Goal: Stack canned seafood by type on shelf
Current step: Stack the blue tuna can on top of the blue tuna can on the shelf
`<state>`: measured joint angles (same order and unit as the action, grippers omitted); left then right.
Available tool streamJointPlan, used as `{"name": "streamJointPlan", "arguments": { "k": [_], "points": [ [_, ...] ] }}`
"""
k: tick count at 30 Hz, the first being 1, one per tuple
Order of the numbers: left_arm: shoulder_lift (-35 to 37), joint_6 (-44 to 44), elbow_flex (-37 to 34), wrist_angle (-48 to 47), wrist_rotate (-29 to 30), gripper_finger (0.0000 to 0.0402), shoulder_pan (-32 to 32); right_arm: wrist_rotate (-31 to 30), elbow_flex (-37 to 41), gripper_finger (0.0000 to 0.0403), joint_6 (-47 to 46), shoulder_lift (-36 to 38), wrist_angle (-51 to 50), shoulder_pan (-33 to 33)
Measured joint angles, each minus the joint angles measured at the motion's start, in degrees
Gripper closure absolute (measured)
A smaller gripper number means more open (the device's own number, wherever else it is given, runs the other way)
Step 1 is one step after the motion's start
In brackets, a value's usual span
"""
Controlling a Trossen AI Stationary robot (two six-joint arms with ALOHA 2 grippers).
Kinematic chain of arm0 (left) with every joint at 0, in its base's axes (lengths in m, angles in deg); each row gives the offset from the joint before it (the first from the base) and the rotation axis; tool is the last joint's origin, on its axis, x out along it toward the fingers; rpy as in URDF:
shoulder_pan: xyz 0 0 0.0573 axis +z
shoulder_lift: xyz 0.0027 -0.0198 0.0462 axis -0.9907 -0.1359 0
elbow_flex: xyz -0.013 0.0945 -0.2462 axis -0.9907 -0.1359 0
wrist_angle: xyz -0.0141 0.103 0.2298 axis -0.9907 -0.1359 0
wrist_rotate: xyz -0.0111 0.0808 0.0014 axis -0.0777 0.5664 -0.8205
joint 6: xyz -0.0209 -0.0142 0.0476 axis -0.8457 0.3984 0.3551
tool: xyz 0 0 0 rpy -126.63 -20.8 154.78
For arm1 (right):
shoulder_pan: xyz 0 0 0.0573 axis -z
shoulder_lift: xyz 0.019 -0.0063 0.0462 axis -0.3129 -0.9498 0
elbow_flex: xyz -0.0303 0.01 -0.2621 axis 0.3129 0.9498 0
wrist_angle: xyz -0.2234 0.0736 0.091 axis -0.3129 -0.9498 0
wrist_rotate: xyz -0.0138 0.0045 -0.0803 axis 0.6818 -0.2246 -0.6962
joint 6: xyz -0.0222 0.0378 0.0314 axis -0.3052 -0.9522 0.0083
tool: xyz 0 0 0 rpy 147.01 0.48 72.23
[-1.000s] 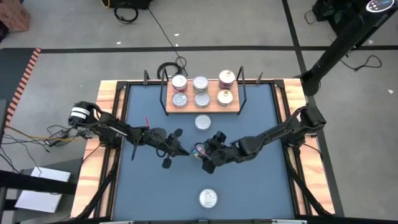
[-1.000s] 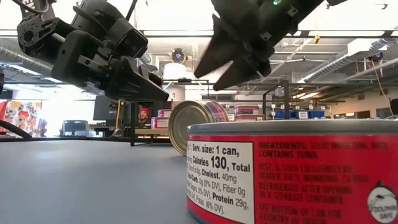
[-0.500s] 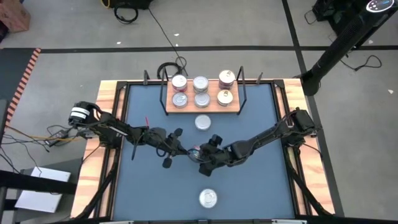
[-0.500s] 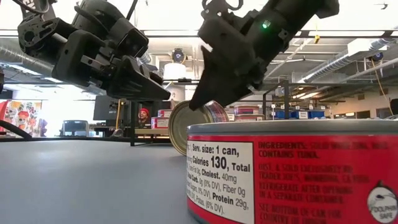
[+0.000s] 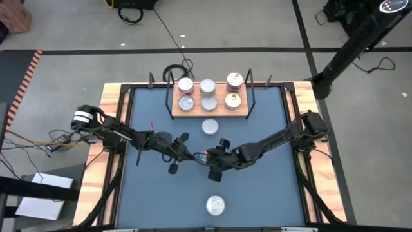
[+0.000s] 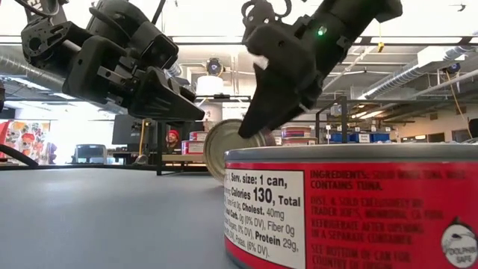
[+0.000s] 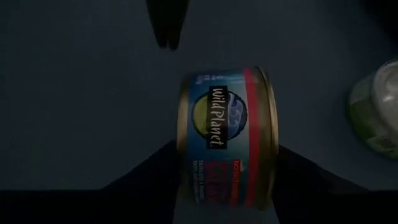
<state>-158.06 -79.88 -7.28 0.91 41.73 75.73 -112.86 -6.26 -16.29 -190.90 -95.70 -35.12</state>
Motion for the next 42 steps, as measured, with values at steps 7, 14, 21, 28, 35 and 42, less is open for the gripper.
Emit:
{"name": "streamJointPlan", "arguments": {
  "k": [7, 14, 21, 28, 35, 42],
  "points": [
    [0.0, 0.0, 0.0, 0.3, 0.0, 0.0400, 0.0, 0.1, 0.0, 0.0202, 5.3, 6.2, -4.2, 1.0],
    [0.0, 0.0, 0.0, 1.6, 0.0, 0.0400, 0.0, -6.7, 0.0, 0.0202, 11.9, 15.6, -14.5, 2.4],
    [0.0, 0.2, 0.0, 1.5, 0.1, 0.0398, 0.0, -19.9, 0.0, 0.0201, 21.7, 22.6, -24.4, 7.4],
    [0.0, 0.2, 0.0, 1.5, 1.0, 0.0397, 0.0, -25.6, 0.0, 0.0201, 36.7, 19.4, -24.6, 13.5],
    [0.0, 0.2, 0.0, 1.4, 1.0, 0.0397, 0.0, -32.0, 0.0, 0.0200, 43.4, 13.2, -24.6, 19.5],
    [0.0, 0.5, 0.0, 1.4, 1.0, 0.0396, 0.0, -35.1, 0.0, 0.0200, 45.1, 7.5, -24.0, 23.0]
  ]
}}
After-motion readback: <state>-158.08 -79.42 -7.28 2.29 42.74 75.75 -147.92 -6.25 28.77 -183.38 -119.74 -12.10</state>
